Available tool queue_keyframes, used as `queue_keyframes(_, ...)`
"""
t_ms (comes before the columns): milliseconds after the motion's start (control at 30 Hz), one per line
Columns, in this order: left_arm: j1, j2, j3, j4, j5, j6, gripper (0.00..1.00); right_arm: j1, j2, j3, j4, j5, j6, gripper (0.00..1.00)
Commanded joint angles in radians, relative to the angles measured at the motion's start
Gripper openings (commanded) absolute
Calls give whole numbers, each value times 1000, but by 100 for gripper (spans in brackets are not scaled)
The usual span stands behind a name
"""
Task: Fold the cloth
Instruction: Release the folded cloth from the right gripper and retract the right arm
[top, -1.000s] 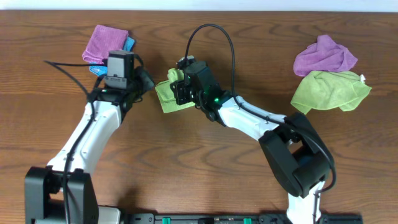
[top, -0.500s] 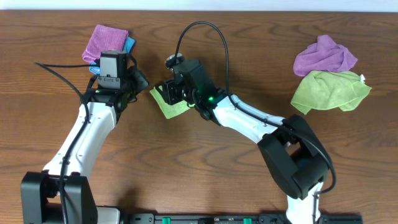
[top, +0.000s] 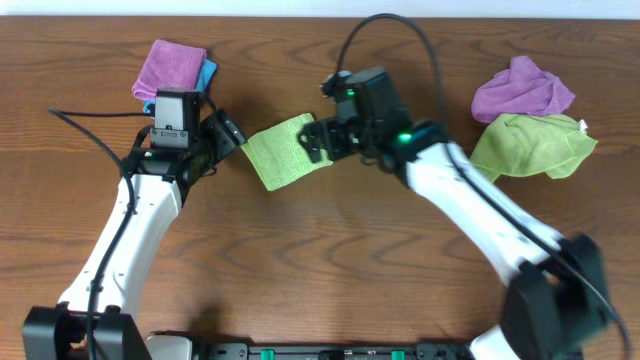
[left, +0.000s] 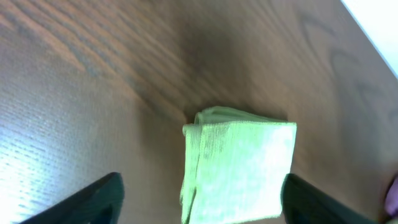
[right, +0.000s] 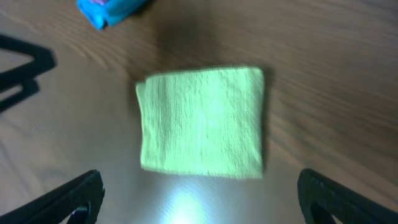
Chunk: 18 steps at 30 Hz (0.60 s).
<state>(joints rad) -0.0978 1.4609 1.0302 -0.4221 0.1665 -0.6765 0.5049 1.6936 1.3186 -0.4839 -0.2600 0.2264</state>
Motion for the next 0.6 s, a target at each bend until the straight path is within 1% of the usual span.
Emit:
queue_keyframes(0,6,-10,21,-37,57,-26,97,-50,-109,11,-121,-6,-108,99)
queue_keyframes(33,6,-10,21,-52,63,-35,95,-70,-143,11,-182,-5,-130,99)
queue_keyframes(133,6,-10,21,-98,64,-67,95,-133,-238,7,-336,16,-182,99)
queue_keyframes(233,6,-10,20,-124,90,-80,95,-203,-337,-14,-432,35,-220,99)
queue_keyframes(433,6,12,18,-127,152,-126,95,-348,-576,-167,-452,33,-228,99)
queue_keyframes(567,6,56,18,-127,225,-137,95,-434,-765,-324,-454,16,-228,99)
